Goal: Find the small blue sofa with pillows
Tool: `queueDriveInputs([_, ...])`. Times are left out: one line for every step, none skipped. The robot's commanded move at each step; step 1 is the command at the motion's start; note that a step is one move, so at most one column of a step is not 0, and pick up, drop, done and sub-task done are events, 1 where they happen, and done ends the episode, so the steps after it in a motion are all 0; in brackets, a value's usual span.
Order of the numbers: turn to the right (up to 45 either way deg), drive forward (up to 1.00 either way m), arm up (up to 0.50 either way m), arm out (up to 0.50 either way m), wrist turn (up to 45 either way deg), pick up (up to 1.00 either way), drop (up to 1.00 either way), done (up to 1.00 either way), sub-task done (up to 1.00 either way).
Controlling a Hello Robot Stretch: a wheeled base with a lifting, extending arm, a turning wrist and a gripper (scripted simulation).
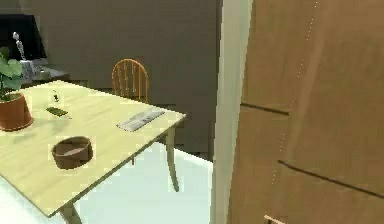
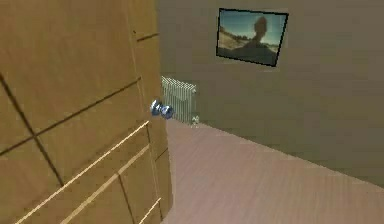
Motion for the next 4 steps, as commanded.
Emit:
queueDriveInputs([-45.0,0.0,0.0,0.0,0.0,0.0,0.0,0.0,0.0])
queueDriveInputs([-9.0,0.0,0.0,0.0,0.0,0.0,0.0,0.0,0.0])
queueDriveInputs([0.0,0.25,0.0,0.0,0.0,0.0,0.0,0.0,0.0])
queueDriveInputs([-3.0,0.0,0.0,0.0,0.0,0.0,0.0,0.0,0.0])
